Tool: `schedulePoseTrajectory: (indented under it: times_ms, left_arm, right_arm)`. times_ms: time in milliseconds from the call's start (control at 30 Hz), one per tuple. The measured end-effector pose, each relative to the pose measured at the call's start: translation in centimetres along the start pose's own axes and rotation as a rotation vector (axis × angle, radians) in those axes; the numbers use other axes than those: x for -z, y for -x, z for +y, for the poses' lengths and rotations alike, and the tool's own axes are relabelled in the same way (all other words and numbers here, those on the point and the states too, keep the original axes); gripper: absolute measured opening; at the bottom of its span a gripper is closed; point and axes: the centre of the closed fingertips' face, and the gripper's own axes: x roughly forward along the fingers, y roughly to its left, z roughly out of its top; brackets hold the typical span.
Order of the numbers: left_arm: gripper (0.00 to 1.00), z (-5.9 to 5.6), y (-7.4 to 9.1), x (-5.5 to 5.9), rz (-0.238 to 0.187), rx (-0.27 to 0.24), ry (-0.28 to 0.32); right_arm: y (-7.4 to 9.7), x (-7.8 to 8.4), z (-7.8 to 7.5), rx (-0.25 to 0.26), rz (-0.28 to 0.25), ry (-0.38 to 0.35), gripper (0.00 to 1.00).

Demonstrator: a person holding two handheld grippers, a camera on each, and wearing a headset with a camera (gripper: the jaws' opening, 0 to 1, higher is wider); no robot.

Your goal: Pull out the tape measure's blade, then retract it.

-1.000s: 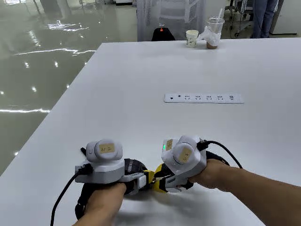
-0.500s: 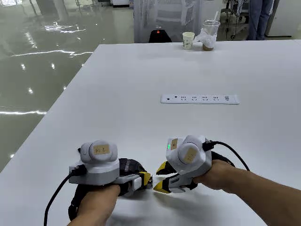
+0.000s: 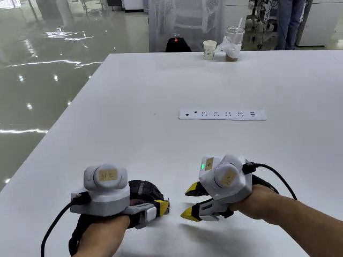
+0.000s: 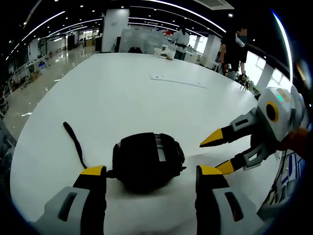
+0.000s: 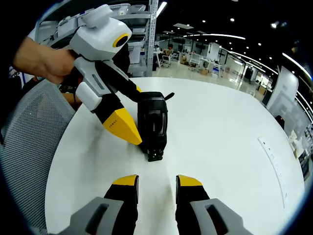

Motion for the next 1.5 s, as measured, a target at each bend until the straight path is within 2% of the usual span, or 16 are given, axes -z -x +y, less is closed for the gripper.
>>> schedulePoseTrajectory:
  times_ms: [267,600,1000,1267,1500]
  left_arm:
    - [0.73,0.1,0.7,0.2,-0.006,0.013,-0.018]
    - [0.75,-0.4,1.6,0.4,-0.015,0.041,-0.052]
    - [0.76,-1.0,2.7,0.7,-0.028,0.082,-0.089]
    - [0.78,-1.0,3.4,1.2,-0.028,0.096,-0.115]
    - [0.79,-1.2,4.1,1.3,-0.044,0.118,-0.148]
  right_arm:
    - [1.4,0.4,0.1,0.038,-0.007,-0.023,0.31]
    - [3.3,1.2,0.6,0.089,-0.018,-0.062,0.36]
    - [5.9,2.7,1.3,0.166,-0.030,-0.131,0.43]
    - [7.2,3.1,1.5,0.211,-0.043,-0.172,0.47]
    - [8.3,3.4,1.7,0.243,-0.065,-0.215,0.52]
